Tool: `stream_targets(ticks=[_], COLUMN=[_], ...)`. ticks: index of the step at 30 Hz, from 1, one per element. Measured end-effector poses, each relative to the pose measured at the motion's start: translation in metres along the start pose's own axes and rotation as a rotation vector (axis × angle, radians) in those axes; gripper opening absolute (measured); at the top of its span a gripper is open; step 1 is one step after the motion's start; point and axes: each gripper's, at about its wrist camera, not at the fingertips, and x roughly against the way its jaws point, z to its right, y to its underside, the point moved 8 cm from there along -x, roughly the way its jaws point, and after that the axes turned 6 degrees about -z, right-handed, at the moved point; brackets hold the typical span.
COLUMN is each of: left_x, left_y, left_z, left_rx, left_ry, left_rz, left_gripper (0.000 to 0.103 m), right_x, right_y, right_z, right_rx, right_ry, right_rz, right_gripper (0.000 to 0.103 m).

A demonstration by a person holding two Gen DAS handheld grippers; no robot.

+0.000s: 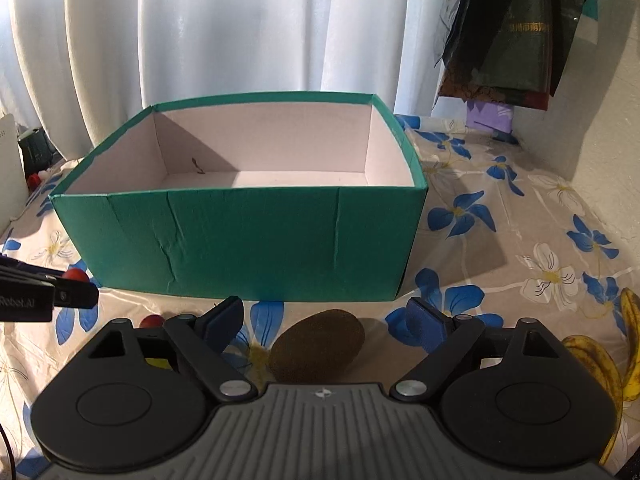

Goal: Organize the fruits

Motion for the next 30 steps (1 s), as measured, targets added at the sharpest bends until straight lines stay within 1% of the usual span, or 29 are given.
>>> stream_targets(ticks=[6,9,10,11,13,15,19,30], left_x=[0.004,0.002,0.001,0.001,0.0,-0.001,-0.003,-0.004], left_y=[-0.002,-0.003,-0.002,-0.002,-0.003,-0.003,-0.003,-0.003], left_z=[0.0,-0.001,-0.001,-0.001,-0.002,-0.003,-0.002,0.0], left_rx=[-0.004,-0.001,0.0,0.0,0.003,0.004,0.003,-0.009], left_ry=[0.0,-0.004,-0.006,-0.007,-0.008,-0.01,-0.006,-0.009], left_rz=[0.006,-0.001,-0.003,-0.005,-0.007,-0.009,-0.016,-0.026], left_gripper=[0.031,0.031,0.031,0.031,0.031,0.031,0.031,0.031], right_x=[-0.018,-0.027,-0.03,-0.034,-0.041,-0.043,-0.046,-0.039], right_y=[0.007,0.008,0.008,0.009,0.011,0.011,0.012,0.011], right_z=[-0.003,-0.002,-0.002,-0.001,0.0,0.0,-0.002,0.002], right_rx=[0.014,0.013,0.012,0.009,-0.01,-0.027,-0.016,-0.04], right_ry=[0.004,0.005,0.005,0.003,-0.02,-0.03,-0.03,-0.026], right_rz=[-0.053,-0.072,-0.079,-0.093,-0.12,-0.123,-0.133,-0.115], right_gripper=[0.089,0.085,0.08,0.071,0.063,0.063,0.063,0.062])
